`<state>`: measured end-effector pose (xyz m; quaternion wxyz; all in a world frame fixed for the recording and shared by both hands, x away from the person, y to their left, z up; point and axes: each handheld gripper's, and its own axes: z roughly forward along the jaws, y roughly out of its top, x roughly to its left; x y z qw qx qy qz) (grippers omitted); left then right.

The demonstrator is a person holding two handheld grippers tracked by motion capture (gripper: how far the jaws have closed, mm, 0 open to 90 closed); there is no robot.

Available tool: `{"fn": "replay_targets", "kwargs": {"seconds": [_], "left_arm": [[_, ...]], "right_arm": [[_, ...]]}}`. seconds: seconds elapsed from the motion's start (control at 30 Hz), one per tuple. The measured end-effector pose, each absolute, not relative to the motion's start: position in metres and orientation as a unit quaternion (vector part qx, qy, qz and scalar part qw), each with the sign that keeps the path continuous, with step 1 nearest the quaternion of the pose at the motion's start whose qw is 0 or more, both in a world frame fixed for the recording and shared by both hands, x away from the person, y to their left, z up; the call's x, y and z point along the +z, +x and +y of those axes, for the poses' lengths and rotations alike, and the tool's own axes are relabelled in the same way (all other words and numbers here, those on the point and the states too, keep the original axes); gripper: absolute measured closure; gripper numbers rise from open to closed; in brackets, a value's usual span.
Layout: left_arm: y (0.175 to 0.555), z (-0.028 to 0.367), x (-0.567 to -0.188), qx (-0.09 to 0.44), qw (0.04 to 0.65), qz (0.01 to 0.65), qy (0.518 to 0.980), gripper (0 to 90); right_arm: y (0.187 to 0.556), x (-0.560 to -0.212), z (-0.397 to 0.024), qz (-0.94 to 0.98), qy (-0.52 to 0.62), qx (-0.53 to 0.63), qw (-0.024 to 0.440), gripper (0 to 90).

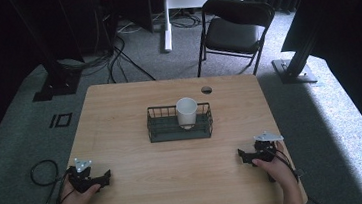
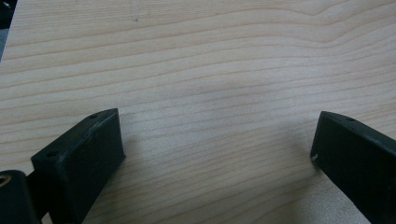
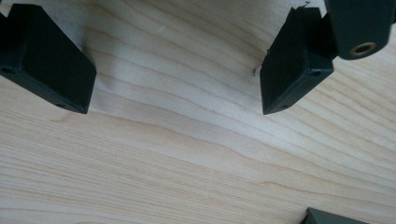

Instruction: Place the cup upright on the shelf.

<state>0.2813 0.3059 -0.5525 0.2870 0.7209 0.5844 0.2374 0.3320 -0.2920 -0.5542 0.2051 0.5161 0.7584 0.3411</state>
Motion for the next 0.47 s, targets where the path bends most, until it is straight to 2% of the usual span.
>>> {"fn": "replay_targets", "kwargs": {"seconds": [0.47], "left_arm": [[0.2813, 0.3058, -0.5525, 0.237, 0.287, 0.585, 0.721, 2.8]], "right_arm": [[0.3316, -0.5546, -0.2899, 0.767, 0.507, 0.33, 0.214, 10.3]]}}
